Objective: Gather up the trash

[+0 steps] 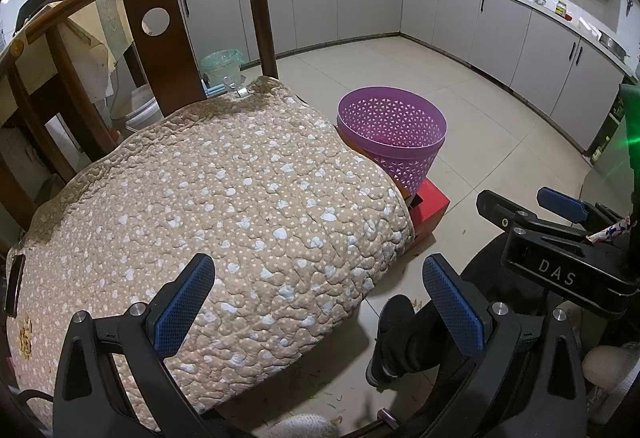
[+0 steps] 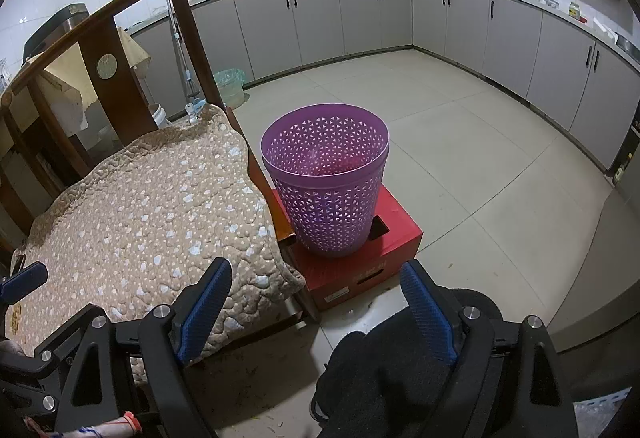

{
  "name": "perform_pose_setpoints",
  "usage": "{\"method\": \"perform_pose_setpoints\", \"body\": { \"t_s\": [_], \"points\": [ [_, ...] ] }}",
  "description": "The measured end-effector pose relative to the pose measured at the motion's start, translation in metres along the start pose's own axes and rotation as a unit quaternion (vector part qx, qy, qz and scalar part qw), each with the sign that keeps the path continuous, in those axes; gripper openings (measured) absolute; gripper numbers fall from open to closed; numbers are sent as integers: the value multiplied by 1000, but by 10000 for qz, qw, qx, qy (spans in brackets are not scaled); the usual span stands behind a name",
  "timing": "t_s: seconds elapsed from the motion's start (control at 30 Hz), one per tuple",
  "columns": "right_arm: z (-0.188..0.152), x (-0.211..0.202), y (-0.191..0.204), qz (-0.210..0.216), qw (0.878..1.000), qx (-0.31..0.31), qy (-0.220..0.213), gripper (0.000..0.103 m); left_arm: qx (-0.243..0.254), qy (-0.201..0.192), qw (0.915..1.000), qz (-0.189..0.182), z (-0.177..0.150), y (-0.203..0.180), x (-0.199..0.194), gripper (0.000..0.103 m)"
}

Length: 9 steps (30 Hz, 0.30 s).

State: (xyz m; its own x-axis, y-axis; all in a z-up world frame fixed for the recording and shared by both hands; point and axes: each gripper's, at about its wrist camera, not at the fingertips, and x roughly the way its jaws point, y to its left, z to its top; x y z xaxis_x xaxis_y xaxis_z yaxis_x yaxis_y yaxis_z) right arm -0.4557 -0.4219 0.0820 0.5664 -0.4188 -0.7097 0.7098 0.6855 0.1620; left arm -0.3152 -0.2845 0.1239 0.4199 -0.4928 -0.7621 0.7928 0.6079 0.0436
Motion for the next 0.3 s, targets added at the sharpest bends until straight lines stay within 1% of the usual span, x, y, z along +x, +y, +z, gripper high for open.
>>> {"method": "perform_pose_setpoints", "body": {
  "t_s": [0.3],
  "points": [
    [-3,1,-2,7,10000,55,49,90,78,3,9999,-66,-3,-4,0,103]
  ]
}}
